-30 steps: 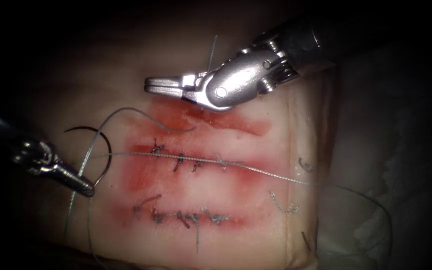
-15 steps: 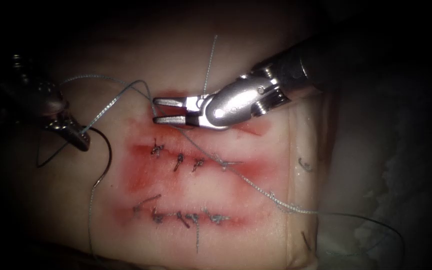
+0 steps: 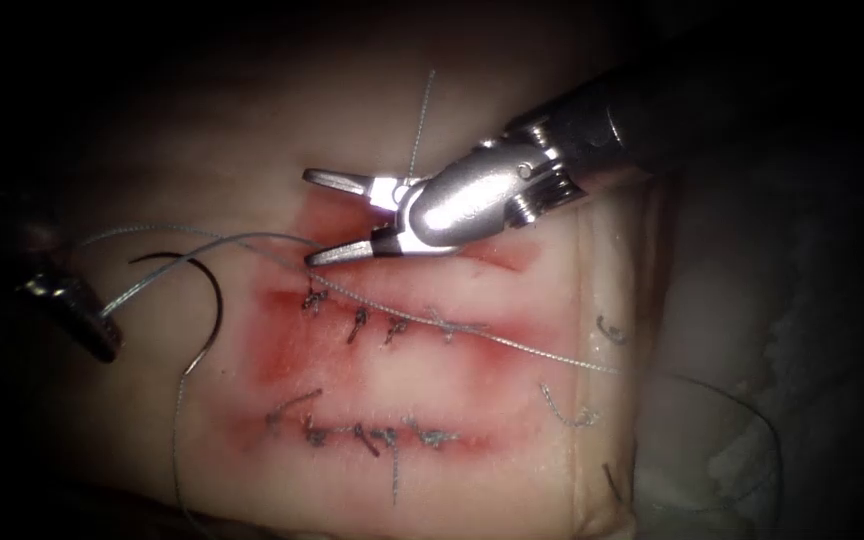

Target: Wound Closure

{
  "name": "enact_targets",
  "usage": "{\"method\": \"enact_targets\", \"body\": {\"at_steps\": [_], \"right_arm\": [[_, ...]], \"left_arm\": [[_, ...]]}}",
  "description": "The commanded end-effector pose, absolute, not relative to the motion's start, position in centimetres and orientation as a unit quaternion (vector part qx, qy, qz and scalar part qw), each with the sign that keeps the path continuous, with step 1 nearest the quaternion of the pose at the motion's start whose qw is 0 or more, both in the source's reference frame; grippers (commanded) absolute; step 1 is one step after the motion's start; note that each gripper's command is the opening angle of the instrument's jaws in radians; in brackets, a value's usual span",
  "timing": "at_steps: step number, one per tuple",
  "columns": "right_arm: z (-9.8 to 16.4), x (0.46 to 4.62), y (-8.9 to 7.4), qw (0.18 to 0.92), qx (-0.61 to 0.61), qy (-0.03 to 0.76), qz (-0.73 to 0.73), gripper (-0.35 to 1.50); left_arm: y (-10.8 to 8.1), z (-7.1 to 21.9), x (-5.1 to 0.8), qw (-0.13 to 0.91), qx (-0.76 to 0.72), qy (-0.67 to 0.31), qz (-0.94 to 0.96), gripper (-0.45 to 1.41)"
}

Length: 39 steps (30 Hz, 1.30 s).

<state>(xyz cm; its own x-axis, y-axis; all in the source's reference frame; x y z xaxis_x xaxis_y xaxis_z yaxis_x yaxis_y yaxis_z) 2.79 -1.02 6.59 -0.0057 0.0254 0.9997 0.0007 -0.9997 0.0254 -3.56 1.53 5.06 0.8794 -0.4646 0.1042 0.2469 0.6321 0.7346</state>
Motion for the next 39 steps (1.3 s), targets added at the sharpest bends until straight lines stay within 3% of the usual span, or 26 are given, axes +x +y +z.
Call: {"method": "enact_targets", "body": {"at_steps": [1,5,8,9,10,19,21,27,33,36,39], "right_arm": [[6.5,2.78,-1.0,0.009,0.707,0.007,0.707,0.94],[6.4,2.63,-1.0,0.006,0.715,0.004,0.699,0.96],[6.5,2.66,-0.9,-0.013,0.716,0.002,0.698,0.71],[6.5,2.69,-0.9,-0.016,0.714,0.006,0.7,0.35],[6.6,2.77,-0.9,-0.031,0.704,0.023,0.709,-0.35],[6.9,3.21,-0.9,-0.031,0.695,0.043,0.717,-0.35],[7.0,3.22,-1.0,-0.022,0.698,0.039,0.714,-0.2],[7.0,3.13,-1.2,0.03,0.705,-0.008,0.709,-0.03],[6.9,3.13,-1.3,0.08,0.732,-0.06,0.674,-0.1],[6.9,3.17,-1.3,0.1,0.745,-0.083,0.655,0.2],[6.8,3.19,-1.4,0.096,0.756,-0.083,0.642,0.31]], "left_arm": [[1.6,5.2,-3.58,0.893,0.376,-0.142,-0.204,-0.45],[1.5,5.4,-3.45,0.9,0.365,-0.13,-0.201,-0.45],[1.4,5.4,-3.47,0.899,0.375,-0.117,-0.192,-0.45],[1.3,5.4,-3.5,0.902,0.375,-0.12,-0.178,-0.45],[1.3,5.3,-3.6,0.91,0.37,-0.131,-0.137,-0.45],[1.4,5.1,-4.09,0.944,0.309,-0.108,-0.031,-0.45],[1.5,5.0,-4.14,0.947,0.3,-0.112,-0.027,-0.45],[2.2,5.0,-4.24,0.96,0.254,-0.11,-0.037,-0.45],[2.5,5.3,-4.36,0.941,0.287,-0.123,-0.131,-0.45],[2.4,5.7,-4.45,0.922,0.305,-0.152,-0.186,-0.45],[2.3,5.9,-4.53,0.909,0.314,-0.159,-0.223,-0.45]]}}
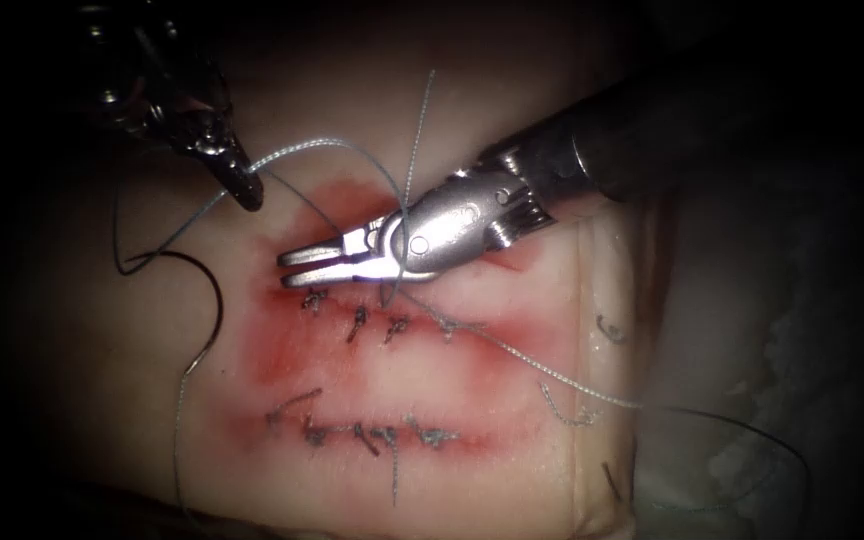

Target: Wound Closure

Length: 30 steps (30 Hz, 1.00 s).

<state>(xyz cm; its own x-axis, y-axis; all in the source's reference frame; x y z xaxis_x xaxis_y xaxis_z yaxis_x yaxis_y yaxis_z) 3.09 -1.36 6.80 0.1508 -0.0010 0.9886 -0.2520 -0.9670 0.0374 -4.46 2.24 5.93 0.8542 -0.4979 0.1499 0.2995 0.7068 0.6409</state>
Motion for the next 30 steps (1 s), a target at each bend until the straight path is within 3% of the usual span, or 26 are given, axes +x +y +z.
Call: {"method": "enact_targets", "body": {"at_steps": [1,2,4,8,13,21,24,28,30], "right_arm": [[6.77,3.2,-1.36,0.093,0.761,-0.082,0.636,0.37],[6.75,3.2,-1.35,0.09,0.765,-0.081,0.632,0.37],[6.69,3.19,-1.33,0.08,0.775,-0.075,0.622,0.54],[6.59,3.16,-1.26,0.05,0.795,-0.065,0.601,0.56],[6.49,2.97,-1.13,0.034,0.804,-0.072,0.59,0.02],[6.51,2.95,-1.14,0.032,0.8,-0.07,0.595,-0.27],[6.47,2.96,-1.14,0.03,0.799,-0.074,0.596,-0.25],[6.42,2.97,-1.1,0.019,0.803,-0.067,0.592,0.0],[6.38,2.97,-1.07,0.005,0.804,-0.059,0.591,0.0]], "left_arm": [[2.28,6.03,-4.55,0.905,0.318,-0.16,-0.233,-0.45],[2.24,6.12,-4.56,0.902,0.321,-0.16,-0.24,-0.45],[2.14,6.31,-4.57,0.899,0.321,-0.159,-0.252,-0.45],[1.99,6.57,-4.54,0.894,0.331,-0.152,-0.262,-0.45],[2.02,6.65,-4.43,0.891,0.335,-0.153,-0.266,-0.45],[2.17,6.5,-4.37,0.89,0.336,-0.158,-0.267,-0.45],[2.1,6.57,-4.36,0.89,0.331,-0.156,-0.272,-0.45],[1.98,6.7,-4.41,0.888,0.333,-0.151,-0.281,-0.45],[1.91,6.76,-4.44,0.886,0.335,-0.148,-0.284,-0.45]]}}
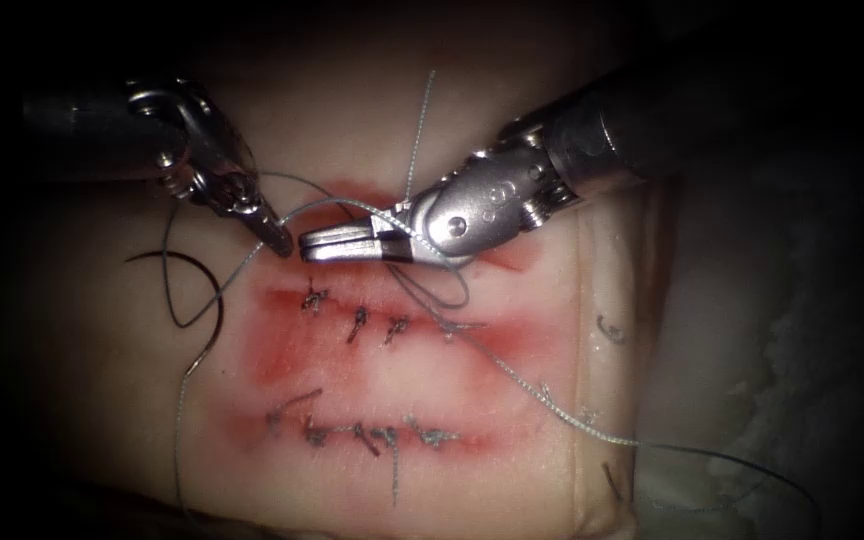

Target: Wound Closure

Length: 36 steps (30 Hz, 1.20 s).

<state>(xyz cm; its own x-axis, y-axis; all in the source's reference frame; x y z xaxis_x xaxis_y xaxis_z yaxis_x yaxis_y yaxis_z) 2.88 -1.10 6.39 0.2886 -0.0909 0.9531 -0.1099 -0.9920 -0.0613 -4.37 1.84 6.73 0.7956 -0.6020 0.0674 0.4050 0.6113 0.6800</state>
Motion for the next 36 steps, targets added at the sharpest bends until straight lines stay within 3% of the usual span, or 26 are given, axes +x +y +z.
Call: {"method": "enact_targets", "body": {"at_steps": [1,6,10,12,19,32,36], "right_arm": [[6.36,2.96,-1.05,-0.001,0.805,-0.056,0.591,0.07],[6.23,2.95,-0.93,-0.046,0.798,-0.026,0.6,0.41],[6.2,2.97,-0.87,-0.092,0.772,0.043,0.628,0.32],[6.23,2.97,-0.86,-0.106,0.756,0.076,0.641,0.15],[6.38,2.99,-0.87,-0.124,0.681,0.142,0.707,0.15],[6.89,3.08,-1.13,-0.072,0.627,0.13,0.765,0.24],[7.03,3.04,-1.18,-0.025,0.629,0.108,0.769,0.24]], "left_arm": [[1.88,6.79,-4.44,0.884,0.336,-0.147,-0.289,-0.45],[1.71,6.91,-4.47,0.872,0.351,-0.147,-0.308,-0.45],[1.68,6.86,-4.49,0.867,0.356,-0.154,-0.312,-0.45],[1.7,6.78,-4.51,0.866,0.36,-0.154,-0.311,-0.45],[1.75,6.45,-4.64,0.863,0.357,-0.158,-0.321,-0.45],[1.72,6.24,-4.82,0.865,0.353,-0.163,-0.316,-0.45],[1.78,6.17,-4.78,0.878,0.346,-0.159,-0.289,-0.45]]}}
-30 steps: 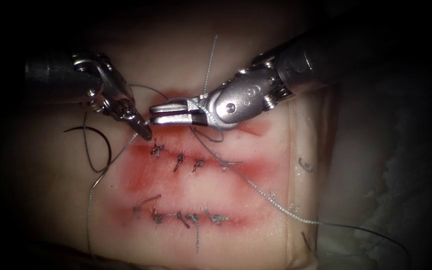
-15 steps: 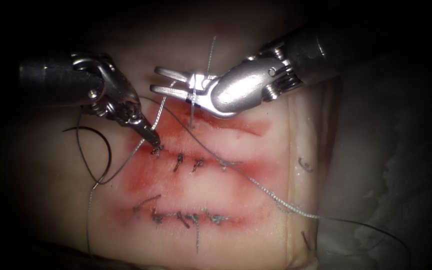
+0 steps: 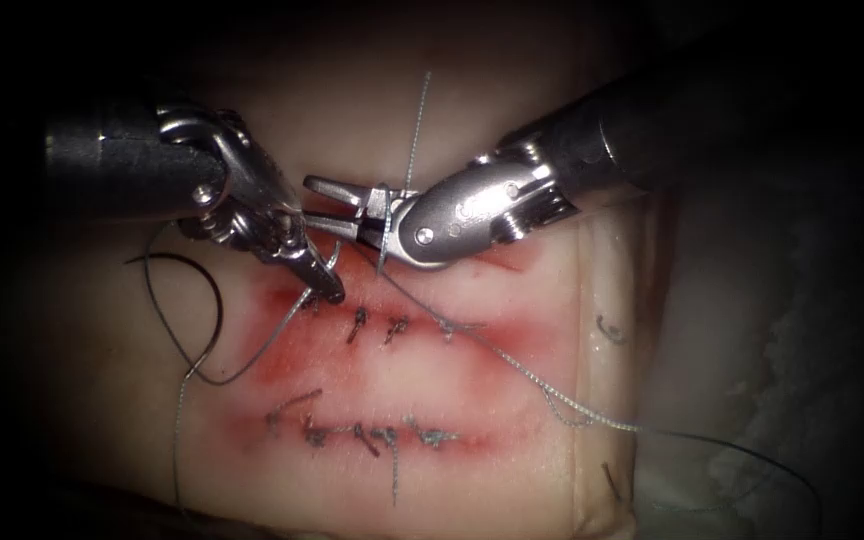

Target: Wound Closure

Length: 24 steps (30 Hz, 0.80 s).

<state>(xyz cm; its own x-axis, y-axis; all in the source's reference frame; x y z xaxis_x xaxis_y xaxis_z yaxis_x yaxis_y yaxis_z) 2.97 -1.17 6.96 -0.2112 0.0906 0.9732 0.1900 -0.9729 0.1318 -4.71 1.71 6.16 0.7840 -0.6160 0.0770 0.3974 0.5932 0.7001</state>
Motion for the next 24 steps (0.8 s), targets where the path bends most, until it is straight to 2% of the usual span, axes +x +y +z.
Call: {"method": "enact_targets", "body": {"at_steps": [1,9,13,22,24], "right_arm": [[7.06,3.03,-1.2,0.012,-0.631,-0.1,-0.77,0.24],[7.15,3.13,-1.43,-0.086,-0.663,-0.027,-0.744,0.37],[7.09,3.17,-1.49,-0.106,-0.676,-0.009,-0.729,0.36],[6.98,3.18,-1.57,-0.136,-0.719,0.025,-0.681,0.36],[6.96,3.18,-1.55,-0.139,-0.728,0.034,-0.671,0.47]], "left_arm": [[1.81,6.14,-4.76,0.884,0.343,-0.156,-0.277,-0.45],[2.01,6.17,-4.71,0.929,0.299,-0.155,-0.155,-0.45],[2.13,6.26,-4.69,0.96,0.234,-0.115,-0.107,-0.45],[2.24,6.47,-4.58,0.966,0.206,-0.109,-0.11,-0.45],[2.21,6.56,-4.56,0.967,0.202,-0.107,-0.115,-0.45]]}}
